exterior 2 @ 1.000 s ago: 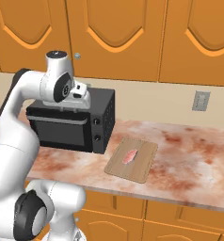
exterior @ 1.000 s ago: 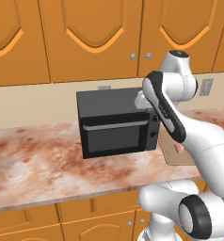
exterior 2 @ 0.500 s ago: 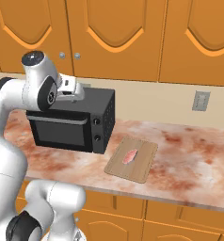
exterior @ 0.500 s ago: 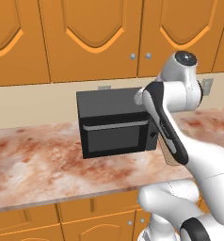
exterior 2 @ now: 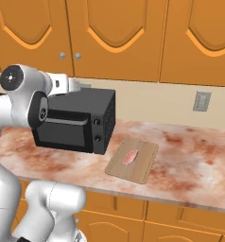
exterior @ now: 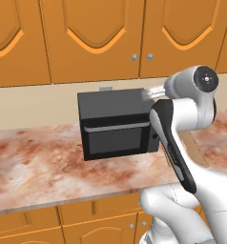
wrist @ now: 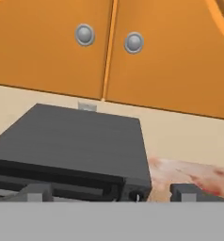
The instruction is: Open the cabinet, retrieve the rolling pin, and place it next to the meat on the cutting board to prepare for tenderizing.
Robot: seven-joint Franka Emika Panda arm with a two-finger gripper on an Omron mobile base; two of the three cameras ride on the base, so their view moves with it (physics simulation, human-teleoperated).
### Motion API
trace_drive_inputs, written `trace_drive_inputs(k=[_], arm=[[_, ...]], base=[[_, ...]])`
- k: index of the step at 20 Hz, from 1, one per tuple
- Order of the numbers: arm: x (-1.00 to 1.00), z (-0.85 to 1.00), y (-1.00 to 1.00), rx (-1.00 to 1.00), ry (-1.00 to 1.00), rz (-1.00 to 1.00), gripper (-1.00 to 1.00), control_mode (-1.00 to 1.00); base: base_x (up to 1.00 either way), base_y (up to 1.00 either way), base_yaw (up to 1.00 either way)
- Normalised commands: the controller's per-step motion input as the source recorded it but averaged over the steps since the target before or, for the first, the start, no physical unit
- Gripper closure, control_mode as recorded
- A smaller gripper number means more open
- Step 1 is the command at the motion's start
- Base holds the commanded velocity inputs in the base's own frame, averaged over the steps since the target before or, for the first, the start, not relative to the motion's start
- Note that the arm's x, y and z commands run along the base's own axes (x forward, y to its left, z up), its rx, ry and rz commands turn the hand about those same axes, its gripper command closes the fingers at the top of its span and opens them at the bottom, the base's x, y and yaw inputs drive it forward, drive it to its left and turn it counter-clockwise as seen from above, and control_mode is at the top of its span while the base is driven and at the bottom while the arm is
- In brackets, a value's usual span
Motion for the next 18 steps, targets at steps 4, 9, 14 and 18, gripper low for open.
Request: trace_drive_inputs(k=[4, 9, 14, 18], arm=[[0.0, 0.55, -0.05, -0.01, -0.24, -0.01, -1.0, -1.0], [0.02, 0.6, -0.1, 0.0, -0.23, -0.01, -1.0, -1.0], [0.03, 0.52, -0.13, 0.0, -0.23, -0.02, -1.0, -1.0], [-0.04, 0.13, -0.03, 0.0, -0.16, 0.0, -1.0, -1.0]], base=[[0.0, 0.0, 0.0], [0.0, 0.0, 0.0], [0.0, 0.0, 0.0], [0.0, 0.0, 0.0]])
